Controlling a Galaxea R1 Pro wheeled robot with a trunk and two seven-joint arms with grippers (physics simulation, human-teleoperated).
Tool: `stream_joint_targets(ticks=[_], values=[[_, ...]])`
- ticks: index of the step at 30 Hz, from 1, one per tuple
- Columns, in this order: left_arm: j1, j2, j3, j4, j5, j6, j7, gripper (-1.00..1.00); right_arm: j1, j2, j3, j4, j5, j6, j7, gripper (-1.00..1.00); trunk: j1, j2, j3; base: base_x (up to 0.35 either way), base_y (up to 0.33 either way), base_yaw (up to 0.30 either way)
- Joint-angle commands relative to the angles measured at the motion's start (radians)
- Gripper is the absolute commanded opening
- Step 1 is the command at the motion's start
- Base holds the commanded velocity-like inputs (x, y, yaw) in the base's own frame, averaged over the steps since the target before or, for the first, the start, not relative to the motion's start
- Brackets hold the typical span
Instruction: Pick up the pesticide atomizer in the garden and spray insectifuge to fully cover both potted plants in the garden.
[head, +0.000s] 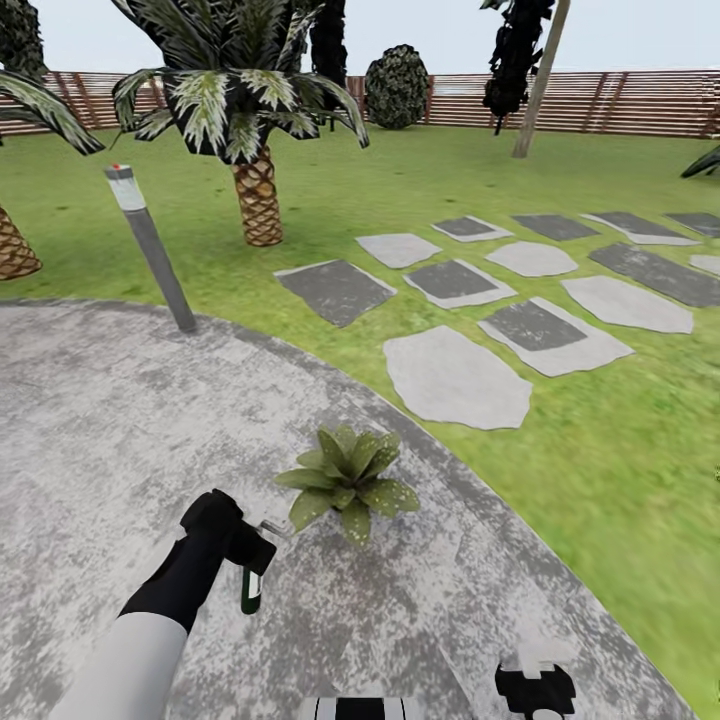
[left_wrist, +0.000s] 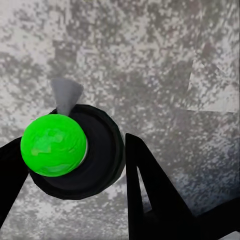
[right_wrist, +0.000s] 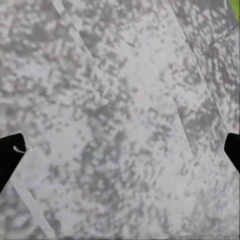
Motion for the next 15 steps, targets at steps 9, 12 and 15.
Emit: stream_joint_targets(ticks=[9,12,15], values=[[-0.001,-0.004,0.001,-0.001,-0.009,0.006,-0.010,-1.00,-0.001,0.001,-0.008,0.001,0.010,-0.004,-0.003,1.00,0.000,0.000,-0.001,0.096,0.289,-0.129],[-0.001,-0.005,0.000,-0.001,-0.009,0.006,-0.010,-1.00,-0.001,0.001,-0.008,0.002,0.010,-0.004,-0.003,1.00,0.000,0.000,-0.001,0.059,0.292,-0.033],[0.000,-0.007,0.000,-0.001,-0.010,0.005,-0.010,-1.00,-0.001,0.001,-0.008,0.002,0.010,-0.004,-0.003,1.00,0.000,0.000,-0.001,0.008,0.301,-0.206]])
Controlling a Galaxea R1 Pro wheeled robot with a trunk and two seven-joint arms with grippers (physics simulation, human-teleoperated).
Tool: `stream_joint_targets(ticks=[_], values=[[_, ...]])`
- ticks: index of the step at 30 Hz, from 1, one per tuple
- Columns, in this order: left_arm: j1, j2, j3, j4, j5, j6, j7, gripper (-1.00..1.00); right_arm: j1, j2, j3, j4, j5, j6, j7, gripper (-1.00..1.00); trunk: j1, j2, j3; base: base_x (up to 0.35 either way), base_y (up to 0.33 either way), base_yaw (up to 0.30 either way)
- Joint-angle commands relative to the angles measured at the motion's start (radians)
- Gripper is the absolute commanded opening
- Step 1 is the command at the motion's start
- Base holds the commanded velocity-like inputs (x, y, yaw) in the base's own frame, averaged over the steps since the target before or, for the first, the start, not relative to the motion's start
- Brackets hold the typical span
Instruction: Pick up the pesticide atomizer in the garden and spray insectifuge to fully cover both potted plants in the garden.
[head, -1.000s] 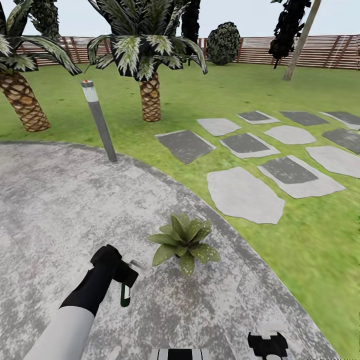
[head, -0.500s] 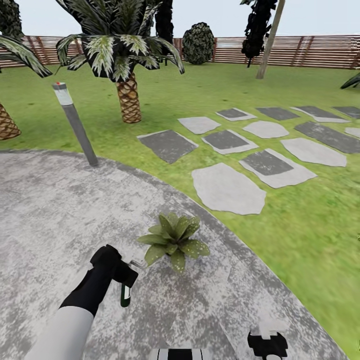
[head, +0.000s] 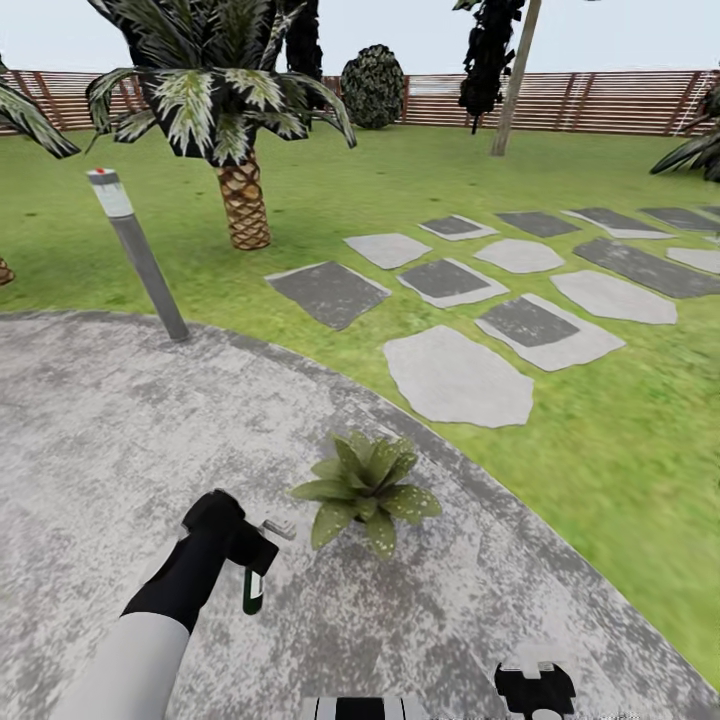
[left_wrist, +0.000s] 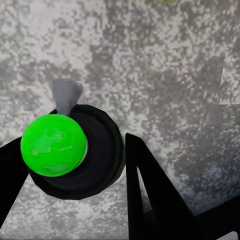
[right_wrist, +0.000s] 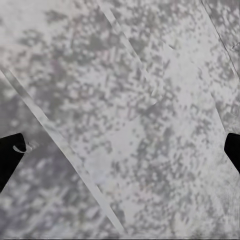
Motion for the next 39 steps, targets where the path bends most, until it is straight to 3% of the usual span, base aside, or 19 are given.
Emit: stream_joint_targets(ticks=[1,11,25,36,39], values=[[-0.001,-0.001,0.003,-0.001,-0.009,0.003,-0.010,-1.00,-0.001,0.000,-0.008,0.002,0.010,-0.004,-0.003,1.00,0.000,0.000,-0.001,0.003,0.302,-0.248],[0.000,-0.004,0.001,0.002,-0.009,0.002,-0.010,-1.00,-0.001,0.000,-0.008,0.001,0.010,-0.004,-0.003,1.00,0.000,0.000,-0.001,0.000,0.297,-0.266],[0.000,-0.001,0.000,0.015,-0.007,-0.001,-0.010,-1.00,-0.001,-0.001,-0.008,0.001,0.010,-0.004,-0.003,1.00,0.000,0.000,-0.001,-0.005,0.019,-0.268],[-0.009,-0.003,0.003,0.014,-0.011,0.003,-0.010,-1.00,-0.001,0.000,-0.008,0.002,0.010,-0.004,-0.003,1.00,0.000,0.000,-0.001,-0.086,0.265,-0.215],[-0.019,0.004,0.002,0.010,-0.013,0.004,-0.079,-1.00,-0.001,-0.002,-0.008,0.002,0.012,-0.004,-0.003,1.00,0.000,0.000,-0.001,-0.001,0.300,-0.012]])
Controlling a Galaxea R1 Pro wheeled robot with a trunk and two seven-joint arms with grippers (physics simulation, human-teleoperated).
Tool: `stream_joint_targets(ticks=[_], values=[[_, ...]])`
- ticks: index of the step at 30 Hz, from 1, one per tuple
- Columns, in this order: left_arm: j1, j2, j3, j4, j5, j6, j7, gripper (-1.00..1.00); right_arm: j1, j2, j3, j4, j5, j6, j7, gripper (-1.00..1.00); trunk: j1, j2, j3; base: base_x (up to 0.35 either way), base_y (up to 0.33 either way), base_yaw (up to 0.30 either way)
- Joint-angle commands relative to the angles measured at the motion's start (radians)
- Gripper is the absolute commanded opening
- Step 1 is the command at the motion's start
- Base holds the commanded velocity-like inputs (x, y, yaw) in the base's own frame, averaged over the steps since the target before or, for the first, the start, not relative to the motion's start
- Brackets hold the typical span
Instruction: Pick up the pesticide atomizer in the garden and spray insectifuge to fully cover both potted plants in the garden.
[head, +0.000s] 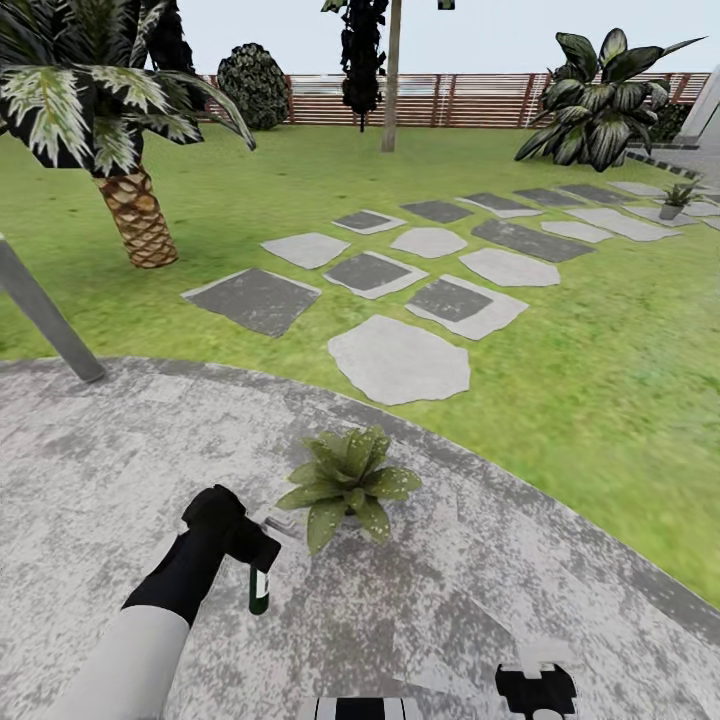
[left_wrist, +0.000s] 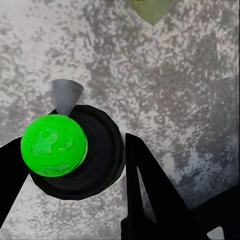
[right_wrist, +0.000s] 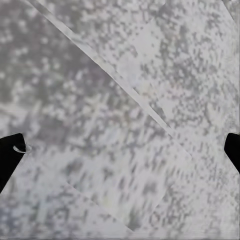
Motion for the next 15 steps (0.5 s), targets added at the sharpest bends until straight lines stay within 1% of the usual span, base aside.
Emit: stream_joint_targets(ticks=[1,2,3,4,6,7,8,9,10,11,14,15], values=[[-0.017,0.002,-0.004,-0.004,-0.017,0.003,-0.059,-1.00,-0.001,0.000,-0.008,0.002,0.010,-0.004,-0.003,1.00,0.000,0.000,-0.001,0.000,0.186,-0.003],[-0.033,0.005,-0.014,-0.004,-0.026,0.004,-0.093,-1.00,-0.001,-0.001,-0.008,0.002,0.010,-0.004,-0.003,1.00,0.000,0.000,-0.001,0.000,0.119,-0.002],[-0.064,0.016,-0.041,-0.005,-0.063,0.005,-0.171,-1.00,-0.001,-0.001,-0.008,0.002,0.010,-0.004,-0.004,1.00,0.000,0.000,-0.001,0.000,0.049,-0.001],[-0.079,0.023,-0.054,-0.006,-0.097,0.005,-0.235,-1.00,-0.001,-0.001,-0.008,0.002,0.010,-0.004,-0.004,1.00,0.000,0.000,-0.001,0.000,0.025,0.000],[-0.096,0.028,-0.062,-0.007,-0.155,0.005,-0.328,-1.00,-0.001,-0.001,-0.008,0.001,0.011,-0.004,-0.005,1.00,0.000,0.000,-0.001,0.000,0.013,0.000],[-0.105,0.029,-0.064,-0.008,-0.203,0.004,-0.389,-1.00,-0.001,-0.001,-0.008,0.001,0.011,-0.004,-0.005,1.00,0.000,0.000,-0.001,0.000,0.005,0.000],[-0.110,0.029,-0.066,-0.008,-0.245,0.004,-0.433,-1.00,-0.001,-0.001,-0.008,0.002,0.011,-0.004,-0.004,1.00,0.000,0.000,-0.001,0.000,0.003,0.000],[-0.112,0.028,-0.066,-0.008,-0.276,0.004,-0.462,-1.00,-0.001,-0.001,-0.008,0.002,0.011,-0.004,-0.003,1.00,0.000,0.000,-0.001,0.000,0.001,0.000],[-0.113,0.026,-0.067,-0.008,-0.294,0.004,-0.477,-1.00,-0.001,-0.001,-0.008,0.001,0.011,-0.004,-0.003,1.00,0.000,0.000,-0.001,0.000,0.000,0.000],[-0.113,0.026,-0.067,-0.008,-0.304,0.005,-0.484,-1.00,-0.001,-0.001,-0.008,0.001,0.010,-0.004,-0.003,1.00,0.000,0.000,-0.001,0.000,0.000,0.000],[-0.113,0.026,-0.067,-0.010,-0.311,0.007,-0.491,-1.00,-0.001,0.000,-0.008,0.000,0.009,-0.004,-0.003,1.00,0.000,0.000,-0.001,0.000,0.000,-0.016],[-0.114,0.027,-0.066,-0.011,-0.312,0.008,-0.491,-1.00,-0.001,0.001,-0.008,0.000,0.008,-0.004,-0.003,1.00,0.000,0.000,-0.001,0.000,0.000,-0.143]])
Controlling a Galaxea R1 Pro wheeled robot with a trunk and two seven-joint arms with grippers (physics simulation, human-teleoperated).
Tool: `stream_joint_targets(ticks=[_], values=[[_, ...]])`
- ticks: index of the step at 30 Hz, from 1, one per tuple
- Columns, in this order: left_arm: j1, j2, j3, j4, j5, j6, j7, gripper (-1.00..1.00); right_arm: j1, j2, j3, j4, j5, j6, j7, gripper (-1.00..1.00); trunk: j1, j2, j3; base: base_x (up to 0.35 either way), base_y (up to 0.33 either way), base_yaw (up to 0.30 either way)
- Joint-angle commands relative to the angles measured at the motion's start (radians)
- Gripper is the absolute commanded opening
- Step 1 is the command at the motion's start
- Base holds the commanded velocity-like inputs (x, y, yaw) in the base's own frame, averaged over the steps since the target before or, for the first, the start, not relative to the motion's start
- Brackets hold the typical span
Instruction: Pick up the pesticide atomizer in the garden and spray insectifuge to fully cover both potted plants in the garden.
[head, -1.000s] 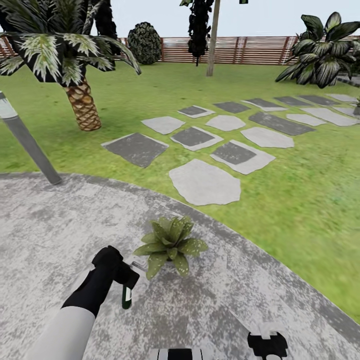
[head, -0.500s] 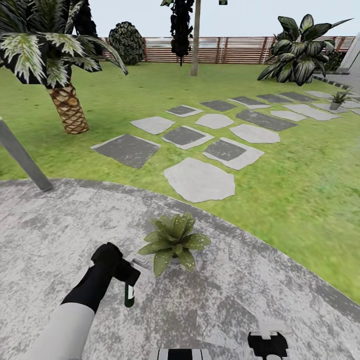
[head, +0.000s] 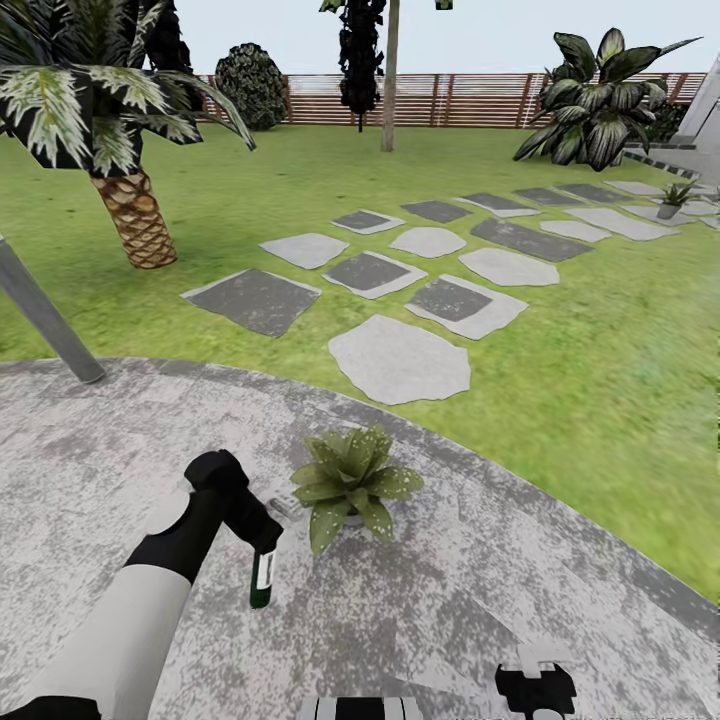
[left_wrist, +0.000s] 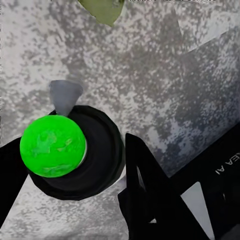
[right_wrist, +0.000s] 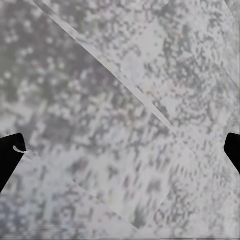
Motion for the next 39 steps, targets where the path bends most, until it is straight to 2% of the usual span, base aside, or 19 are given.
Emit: stream_joint_targets(ticks=[1,12,17,25,39], values=[[-0.001,0.001,0.000,-0.001,-0.011,0.011,-0.010,-1.00,-0.001,0.000,-0.009,0.002,0.010,-0.004,-0.003,1.00,0.000,0.000,-0.001,0.000,0.000,-0.188],[-0.015,0.004,0.005,-0.003,-0.012,0.013,0.000,-1.00,-0.001,0.000,-0.009,0.002,0.009,-0.004,-0.003,1.00,0.000,0.000,-0.001,0.009,0.035,-0.261],[-0.015,0.004,0.005,-0.003,-0.011,0.014,0.000,-1.00,-0.001,0.000,-0.009,0.002,0.009,-0.004,-0.003,1.00,0.000,0.000,-0.001,0.096,0.272,-0.196],[-0.008,0.004,0.005,-0.003,-0.011,0.013,0.000,-1.00,-0.001,0.001,-0.009,0.002,0.009,-0.004,-0.003,1.00,0.000,0.000,-0.001,0.144,0.278,-0.010],[0.002,0.004,0.007,-0.003,-0.011,0.007,0.003,-1.00,-0.001,0.000,-0.009,0.002,0.012,-0.004,-0.003,1.00,0.000,0.000,0.005,-0.021,0.285,-0.103]])
